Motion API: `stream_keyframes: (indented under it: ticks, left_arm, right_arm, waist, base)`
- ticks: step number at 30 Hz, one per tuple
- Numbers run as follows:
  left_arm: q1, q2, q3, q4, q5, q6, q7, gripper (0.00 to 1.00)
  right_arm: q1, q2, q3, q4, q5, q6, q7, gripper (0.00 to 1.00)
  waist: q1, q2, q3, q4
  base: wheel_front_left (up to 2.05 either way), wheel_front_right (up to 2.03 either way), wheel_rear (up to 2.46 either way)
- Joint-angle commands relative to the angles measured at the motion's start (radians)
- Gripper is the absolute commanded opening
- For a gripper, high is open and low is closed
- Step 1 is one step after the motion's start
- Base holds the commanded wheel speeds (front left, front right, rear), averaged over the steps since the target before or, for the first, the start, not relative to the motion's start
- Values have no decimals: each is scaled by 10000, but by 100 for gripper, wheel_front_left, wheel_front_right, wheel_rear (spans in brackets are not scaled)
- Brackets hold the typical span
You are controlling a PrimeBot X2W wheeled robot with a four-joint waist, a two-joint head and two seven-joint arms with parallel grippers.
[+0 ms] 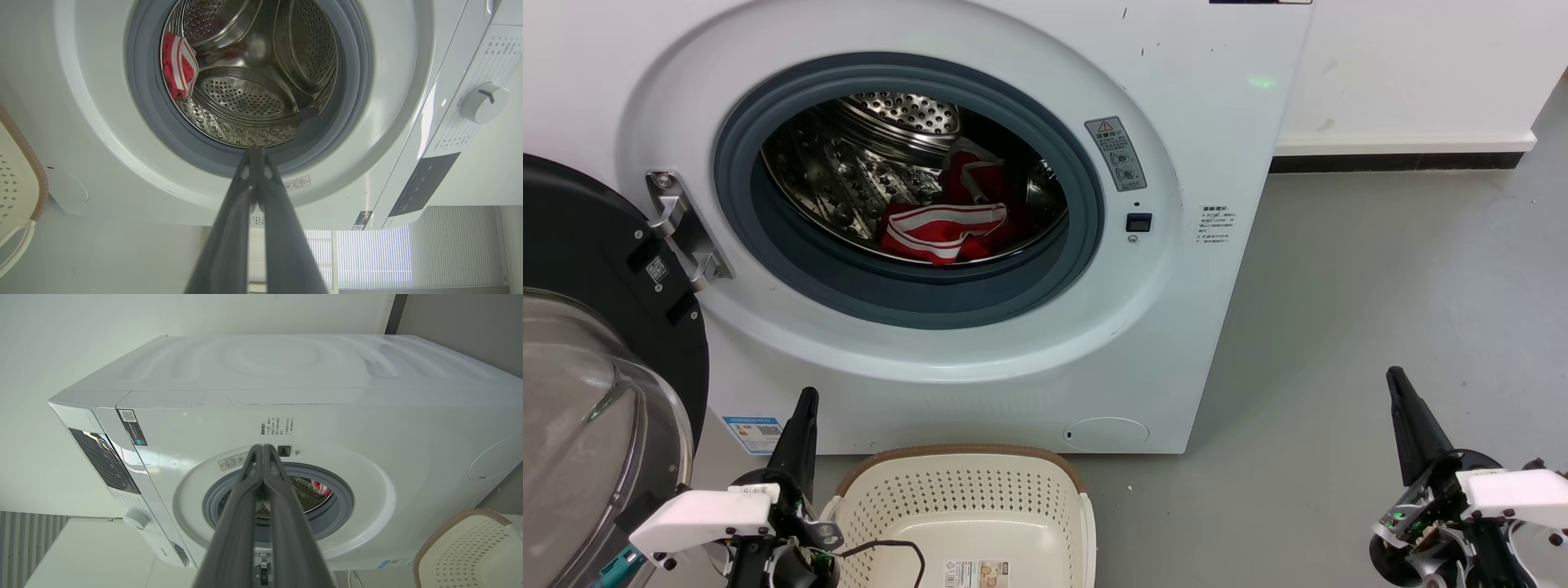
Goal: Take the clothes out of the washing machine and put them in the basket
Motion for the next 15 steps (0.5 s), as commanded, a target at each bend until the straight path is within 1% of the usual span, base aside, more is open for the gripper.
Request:
stream_keyframes:
  ticks: [1, 15]
  left_arm:
    - [-94, -18, 32, 9, 41, -4, 44, 0]
    - [-94, -19, 33, 9, 43, -4, 45, 0]
  right_arm:
    - [-128, 32, -14, 13, -20, 0, 30, 0]
    - [-128, 33, -15, 13, -22, 0, 31, 0]
  waist:
    - [0, -1, 0, 0]
    - [0, -1, 0, 0]
  base:
    - [0, 0, 0]
    - [0, 0, 0]
